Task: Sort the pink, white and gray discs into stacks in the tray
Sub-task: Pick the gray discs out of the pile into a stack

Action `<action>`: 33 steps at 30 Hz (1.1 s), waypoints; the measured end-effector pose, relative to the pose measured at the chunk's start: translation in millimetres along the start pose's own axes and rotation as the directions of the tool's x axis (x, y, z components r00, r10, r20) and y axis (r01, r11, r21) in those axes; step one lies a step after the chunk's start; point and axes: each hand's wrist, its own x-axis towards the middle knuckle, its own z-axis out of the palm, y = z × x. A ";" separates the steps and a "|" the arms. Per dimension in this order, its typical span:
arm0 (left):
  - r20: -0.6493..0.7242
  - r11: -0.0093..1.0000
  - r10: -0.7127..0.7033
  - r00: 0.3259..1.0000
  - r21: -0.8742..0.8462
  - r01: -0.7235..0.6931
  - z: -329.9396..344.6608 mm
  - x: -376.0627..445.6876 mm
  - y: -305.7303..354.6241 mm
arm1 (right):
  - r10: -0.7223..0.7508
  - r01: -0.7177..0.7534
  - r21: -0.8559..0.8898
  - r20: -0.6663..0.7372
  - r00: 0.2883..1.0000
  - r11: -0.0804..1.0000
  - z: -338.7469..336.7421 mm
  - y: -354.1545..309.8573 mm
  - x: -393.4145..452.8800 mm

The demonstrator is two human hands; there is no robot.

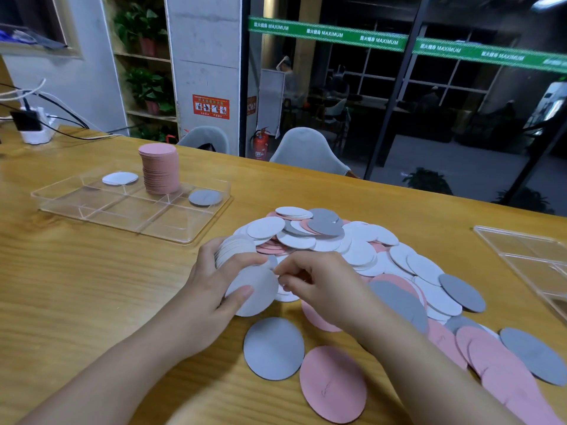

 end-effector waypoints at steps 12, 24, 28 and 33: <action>-0.027 1.000 -0.017 0.999 -0.005 0.017 -2.3 1.4 0.8 | -0.090 0.115 -0.316 0.094 0.992 0.942 10.1 22.3 4.0; -0.053 0.999 -0.032 0.998 0.007 0.033 0.4 1.6 0.0 | -0.177 0.157 -0.655 0.037 0.984 0.739 33.5 14.7 12.8; -0.065 0.997 -0.068 0.996 -0.032 0.066 -1.6 0.2 2.5 | -0.199 0.156 -0.657 0.009 0.980 0.737 34.5 19.5 11.5; -0.152 0.996 -0.070 0.986 -0.062 0.061 -4.3 -0.7 3.0 | -0.317 0.207 -0.616 -0.073 0.946 0.760 29.9 29.9 8.1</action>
